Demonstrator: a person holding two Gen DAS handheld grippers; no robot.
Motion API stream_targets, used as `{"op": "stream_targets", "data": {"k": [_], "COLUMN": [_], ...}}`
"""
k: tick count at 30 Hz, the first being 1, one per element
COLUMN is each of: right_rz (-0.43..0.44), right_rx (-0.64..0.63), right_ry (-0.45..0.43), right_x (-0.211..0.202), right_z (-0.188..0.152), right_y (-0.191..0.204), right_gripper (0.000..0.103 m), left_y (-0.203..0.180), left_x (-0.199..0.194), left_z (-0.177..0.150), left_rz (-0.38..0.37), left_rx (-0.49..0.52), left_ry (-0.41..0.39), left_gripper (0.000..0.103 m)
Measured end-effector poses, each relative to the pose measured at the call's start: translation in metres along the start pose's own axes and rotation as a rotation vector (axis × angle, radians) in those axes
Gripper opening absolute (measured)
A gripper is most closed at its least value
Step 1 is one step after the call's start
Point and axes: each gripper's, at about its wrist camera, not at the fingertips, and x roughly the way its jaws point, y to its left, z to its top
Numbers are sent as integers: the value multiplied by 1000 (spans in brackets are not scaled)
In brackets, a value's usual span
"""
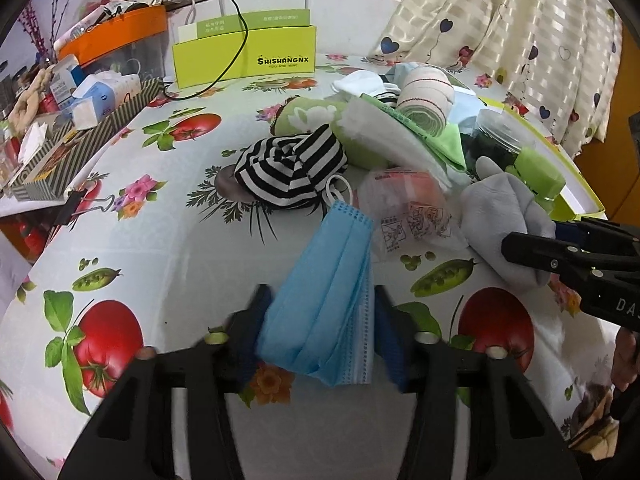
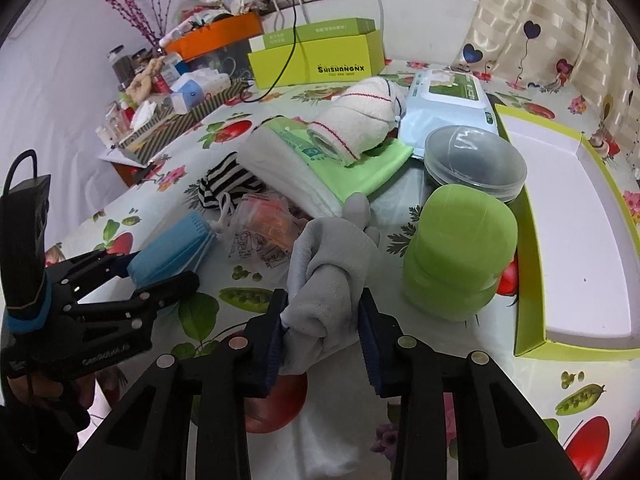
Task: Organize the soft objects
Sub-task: 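Grasp the grey sock with the right tool while the left tool grasps the blue mask, then carry the grey sock with the right tool into the white tray while the left tool carries the mask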
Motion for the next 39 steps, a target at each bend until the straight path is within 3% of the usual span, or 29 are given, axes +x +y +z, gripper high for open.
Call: {"op": "stream_targets", "data": {"k": [4,8,27,39], "right_rz": [5,7,29,-32], "right_rx": [-7,-14,-63,-35], "right_ry": [-14,-33,-175,-271], "right_x": [-7,-16,-72,-109], "right_z": [-3,-5,2,12], "right_y": [0,0,4,-32], "right_gripper": [31,31,31,31], "left_y": [-1,-5,-22,-66], "left_x": [-3,-7,-51,-58], "left_z": [0,-1,31,69], "left_rz": [-4,3,2,-47], "left_rx": [-17,-23,-49,21], "left_ry": [3,-3,-140,-198], "left_gripper": [28,24,24,24]}}
